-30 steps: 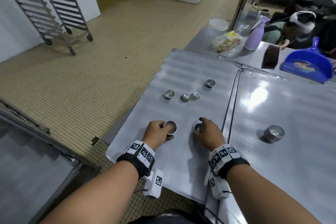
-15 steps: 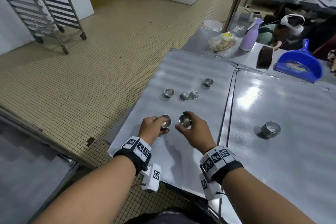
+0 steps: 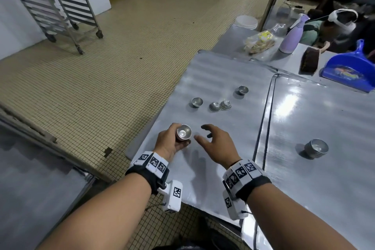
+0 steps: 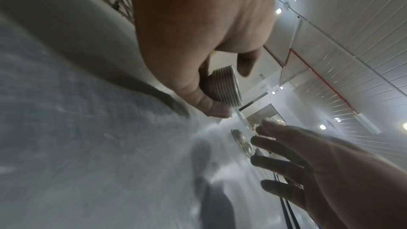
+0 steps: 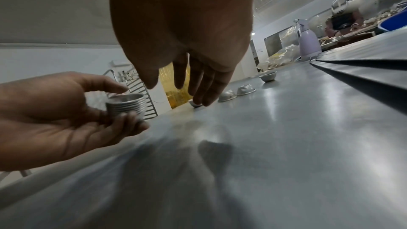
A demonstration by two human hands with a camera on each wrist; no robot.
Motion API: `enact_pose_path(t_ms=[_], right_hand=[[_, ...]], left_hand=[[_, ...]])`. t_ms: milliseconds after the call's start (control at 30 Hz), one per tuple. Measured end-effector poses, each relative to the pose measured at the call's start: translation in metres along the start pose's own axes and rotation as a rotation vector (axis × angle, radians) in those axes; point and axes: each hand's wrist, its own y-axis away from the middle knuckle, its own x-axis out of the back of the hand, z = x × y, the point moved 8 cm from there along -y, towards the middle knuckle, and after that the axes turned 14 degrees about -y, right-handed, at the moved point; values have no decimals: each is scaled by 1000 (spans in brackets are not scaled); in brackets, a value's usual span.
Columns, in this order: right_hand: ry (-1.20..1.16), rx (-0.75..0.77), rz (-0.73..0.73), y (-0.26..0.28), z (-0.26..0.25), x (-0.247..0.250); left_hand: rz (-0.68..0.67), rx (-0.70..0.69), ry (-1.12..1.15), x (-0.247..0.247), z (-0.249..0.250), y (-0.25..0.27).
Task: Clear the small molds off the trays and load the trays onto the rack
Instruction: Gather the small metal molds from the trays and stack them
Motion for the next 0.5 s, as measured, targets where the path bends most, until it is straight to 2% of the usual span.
enact_pose_path(t_ms=[167,333,500], right_hand=[[136,-81,-28,-59,26,14],[274,-17,-98,-127,7,10],[438,4,-238,-164,0,-14]], left_hand=[[134,-55,-171,14,4,-16],[179,-95,-301,19,13,-28],[221,-121,-317,22,26,-31]])
